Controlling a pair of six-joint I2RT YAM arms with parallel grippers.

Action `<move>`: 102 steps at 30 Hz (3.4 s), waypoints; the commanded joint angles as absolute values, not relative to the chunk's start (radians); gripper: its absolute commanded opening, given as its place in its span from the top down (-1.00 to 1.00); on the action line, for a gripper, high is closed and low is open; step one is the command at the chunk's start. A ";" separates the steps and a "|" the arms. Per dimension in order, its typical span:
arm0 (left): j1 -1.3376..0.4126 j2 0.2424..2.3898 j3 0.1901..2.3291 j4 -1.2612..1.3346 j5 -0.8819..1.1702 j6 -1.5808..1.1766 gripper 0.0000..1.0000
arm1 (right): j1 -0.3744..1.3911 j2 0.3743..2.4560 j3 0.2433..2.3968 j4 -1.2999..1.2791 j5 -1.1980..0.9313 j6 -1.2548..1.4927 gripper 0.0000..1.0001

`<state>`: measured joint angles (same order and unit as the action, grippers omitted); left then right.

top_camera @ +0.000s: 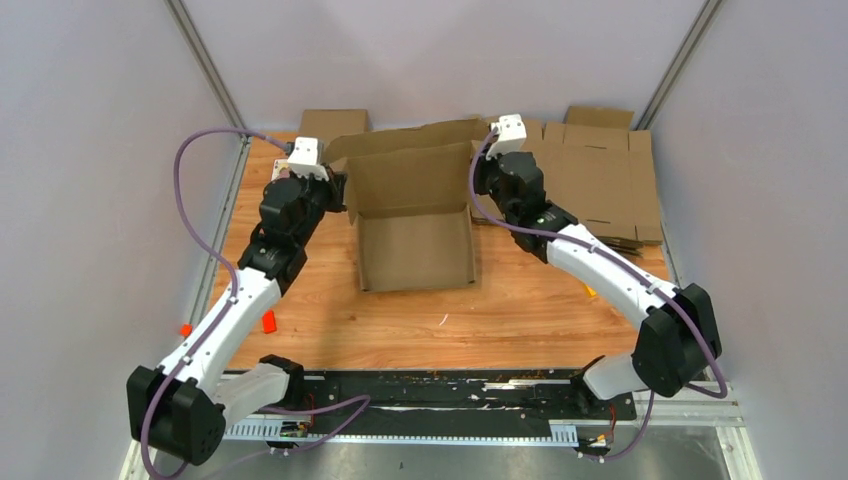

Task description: Fold the paper box

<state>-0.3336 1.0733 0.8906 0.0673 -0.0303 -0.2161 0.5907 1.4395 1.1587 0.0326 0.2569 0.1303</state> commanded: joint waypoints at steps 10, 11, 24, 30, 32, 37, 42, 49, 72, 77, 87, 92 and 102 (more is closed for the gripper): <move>-0.413 0.937 0.492 0.624 -0.196 -0.257 1.00 | 0.755 1.538 0.955 0.532 0.572 0.156 0.98; -0.421 0.933 0.475 0.633 -0.209 -0.266 1.00 | 0.767 1.549 0.949 0.536 0.606 0.164 0.98; -0.443 0.936 0.528 0.455 -0.295 -0.496 1.00 | 0.828 1.554 0.926 0.493 0.723 0.180 1.00; -0.445 0.966 0.524 0.442 -0.279 -0.565 0.97 | 0.828 1.519 0.895 0.438 0.741 0.191 1.00; -0.455 0.965 0.476 0.491 -0.278 -0.579 0.98 | 0.828 1.511 0.870 0.454 0.729 0.189 1.00; -0.479 0.941 0.399 0.501 -0.289 -0.553 0.98 | 0.828 1.476 0.837 0.403 0.718 0.211 1.00; -0.485 0.907 0.345 0.496 -0.285 -0.547 0.96 | 0.828 1.435 0.815 0.319 0.694 0.231 0.97; -0.485 0.829 0.325 0.408 -0.279 -0.500 0.93 | 0.827 1.400 0.855 0.058 0.621 0.213 0.75; -0.495 0.730 0.241 0.234 -0.175 -0.509 0.61 | 0.827 0.889 0.633 -0.116 -0.016 0.146 -0.96; -0.495 0.683 0.268 0.104 -0.200 -0.525 0.35 | 0.827 0.850 0.700 -0.151 -0.028 0.129 -0.97; -0.495 0.673 0.449 -0.346 -0.345 -0.678 -0.10 | 0.818 0.957 0.790 -0.040 0.074 0.130 -0.90; -0.495 0.532 0.495 -0.481 -0.429 -0.782 -0.32 | 0.812 1.138 0.895 -0.076 0.038 0.154 -0.80; -0.495 0.473 0.616 -0.519 -0.401 -0.652 -0.39 | 0.753 1.353 0.854 -0.098 -0.061 0.210 -0.41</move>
<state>-0.4923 0.4408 0.5636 -0.5068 -0.4133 -0.7174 0.7830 1.3251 0.8780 -0.1188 -0.0029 0.1658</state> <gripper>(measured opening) 0.693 0.745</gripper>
